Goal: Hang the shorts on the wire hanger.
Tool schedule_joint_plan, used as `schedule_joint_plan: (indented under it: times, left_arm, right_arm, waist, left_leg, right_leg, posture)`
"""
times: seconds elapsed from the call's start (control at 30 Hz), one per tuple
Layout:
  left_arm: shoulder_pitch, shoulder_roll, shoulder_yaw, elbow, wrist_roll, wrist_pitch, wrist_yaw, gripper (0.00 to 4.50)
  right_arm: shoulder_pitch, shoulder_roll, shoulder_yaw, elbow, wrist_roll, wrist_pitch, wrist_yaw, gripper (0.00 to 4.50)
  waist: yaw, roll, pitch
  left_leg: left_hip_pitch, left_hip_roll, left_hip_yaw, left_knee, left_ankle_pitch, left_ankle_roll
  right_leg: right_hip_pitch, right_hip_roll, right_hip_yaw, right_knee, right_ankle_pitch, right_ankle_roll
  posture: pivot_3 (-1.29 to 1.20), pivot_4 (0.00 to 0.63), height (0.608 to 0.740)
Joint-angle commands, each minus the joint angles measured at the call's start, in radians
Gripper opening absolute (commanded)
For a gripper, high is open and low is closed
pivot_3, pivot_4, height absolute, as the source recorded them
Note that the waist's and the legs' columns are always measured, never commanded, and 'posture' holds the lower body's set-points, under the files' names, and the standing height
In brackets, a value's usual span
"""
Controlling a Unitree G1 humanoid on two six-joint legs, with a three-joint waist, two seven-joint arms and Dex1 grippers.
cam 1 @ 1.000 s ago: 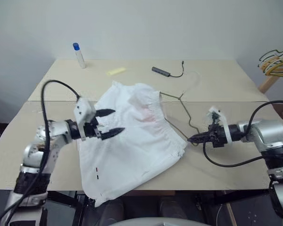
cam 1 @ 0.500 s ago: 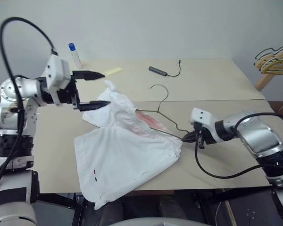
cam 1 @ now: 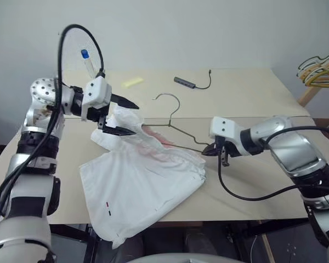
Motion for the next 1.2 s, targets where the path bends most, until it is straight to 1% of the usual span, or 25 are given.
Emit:
schedule_joint_plan:
  times: [0.03,0.07,0.1,0.2,0.3,0.47,0.6,0.7,0.83,0.97,1.03,1.13,1.2]
  left_arm:
    - [-0.050,-0.005,-0.021,0.032,-0.004,-0.004,-0.004,2.49]
    - [-0.047,0.000,-0.040,0.032,-0.015,-0.007,-0.004,2.29]
    - [-0.042,0.004,-0.055,0.030,-0.028,-0.009,-0.004,1.99]
    - [-0.037,0.004,-0.079,0.038,-0.043,-0.015,-0.004,1.02]
    - [-0.033,0.023,-0.131,0.036,-0.067,-0.024,-0.004,0.04]
    - [-0.038,0.004,-0.136,0.087,-0.009,-0.076,-0.004,0.04]
    - [-0.040,-0.028,-0.090,0.119,0.007,-0.110,-0.003,0.04]
    - [-0.038,-0.034,-0.071,0.117,-0.011,-0.105,-0.004,0.83]
    - [-0.045,-0.046,-0.055,0.131,0.031,-0.113,0.010,2.10]
    - [-0.053,-0.056,-0.042,0.140,0.041,-0.086,-0.003,2.10]
    - [-0.053,-0.052,-0.058,0.139,0.040,-0.082,-0.004,2.10]
    - [-0.046,-0.039,-0.088,0.125,0.021,-0.073,-0.004,1.55]
    - [-0.043,-0.036,-0.101,0.126,0.026,-0.069,-0.004,0.83]
  right_arm:
    - [-0.035,0.001,-0.016,-0.050,0.005,0.016,0.001,0.00]
    - [-0.036,0.000,-0.017,-0.056,0.005,0.018,0.001,0.00]
    - [-0.038,0.000,-0.017,-0.063,0.006,0.021,0.002,0.00]
    - [-0.042,0.002,-0.017,-0.075,0.007,0.028,0.000,0.00]
    - [-0.048,0.006,-0.017,-0.080,0.007,0.035,-0.002,0.00]
    - [-0.053,0.007,-0.016,-0.090,0.008,0.035,-0.003,0.00]
    - [-0.046,0.005,-0.011,-0.095,0.003,0.023,-0.007,0.00]
    - [-0.036,0.005,-0.008,-0.100,-0.004,0.011,-0.010,0.00]
    - [-0.030,0.004,-0.010,-0.107,-0.001,0.017,-0.010,0.00]
    - [-0.028,0.001,-0.009,-0.111,0.000,0.020,-0.009,0.00]
    - [-0.028,0.000,-0.009,-0.112,0.000,0.022,-0.008,0.00]
    - [-0.031,0.002,-0.011,-0.110,0.002,0.024,-0.008,0.00]
    - [-0.034,0.004,-0.012,-0.110,0.003,0.026,-0.009,0.00]
  waist:
    - [-0.001,0.000,0.000]
    - [-0.003,0.000,0.000]
    - [-0.003,0.000,0.000]
    - [-0.004,0.000,0.000]
    - [-0.004,0.000,0.000]
    - [-0.004,0.000,0.000]
    - [-0.004,0.000,0.000]
    - [-0.004,0.000,0.000]
    - [-0.005,0.000,0.000]
    - [-0.012,0.000,0.000]
    - [-0.015,0.000,0.000]
    - [-0.022,0.000,0.000]
    - [-0.027,0.000,0.000]
  left_leg:
    - [0.000,0.000,0.000,0.000,0.000,0.000]
    - [0.000,0.000,0.000,0.000,0.000,0.000]
    - [0.000,0.000,0.000,0.000,0.000,0.000]
    - [0.000,0.000,0.000,0.000,0.000,0.000]
    - [0.000,0.000,0.000,0.000,0.000,0.000]
    - [0.000,0.000,0.000,0.000,0.000,0.000]
    - [0.000,0.000,0.000,0.000,0.000,0.000]
    - [0.000,0.000,0.000,0.000,0.000,0.000]
    - [0.000,0.000,0.000,0.000,0.000,0.000]
    - [0.000,0.000,0.000,0.000,0.000,0.000]
    - [0.000,0.000,0.000,0.000,0.000,0.000]
    - [0.000,0.000,-0.001,0.000,0.000,0.000]
    - [0.000,0.000,-0.001,0.000,0.000,0.000]
  right_leg:
    - [0.000,0.000,0.000,0.000,0.000,0.000]
    - [0.000,0.000,0.000,0.000,0.000,0.000]
    - [0.000,0.000,0.000,0.000,0.000,0.000]
    - [0.000,0.000,0.000,0.001,0.000,0.000]
    - [0.000,0.000,0.000,0.001,0.000,0.000]
    - [-0.001,0.000,0.000,0.001,0.000,0.000]
    - [-0.001,0.000,0.000,0.001,0.000,0.000]
    - [-0.001,0.000,0.000,0.001,0.000,0.000]
    - [-0.001,0.000,0.000,0.001,0.000,0.000]
    - [-0.001,0.000,0.000,0.001,0.000,0.000]
    - [-0.001,0.000,0.000,0.001,0.000,0.000]
    - [-0.001,0.000,0.000,0.001,0.000,0.000]
    - [-0.001,0.000,0.000,0.001,0.000,0.000]
  posture:
    - [-0.07,0.000,0.740]
    - [-0.07,0.000,0.740]
    - [-0.07,0.000,0.740]
    - [-0.07,0.000,0.740]
    - [-0.08,0.000,0.740]
    - [-0.08,0.000,0.740]
    - [-0.08,0.000,0.740]
    - [-0.08,0.000,0.740]
    - [-0.09,0.000,0.740]
    - [-0.09,0.000,0.740]
    - [-0.09,0.000,0.740]
    - [-0.09,0.000,0.740]
    - [-0.09,0.000,0.740]
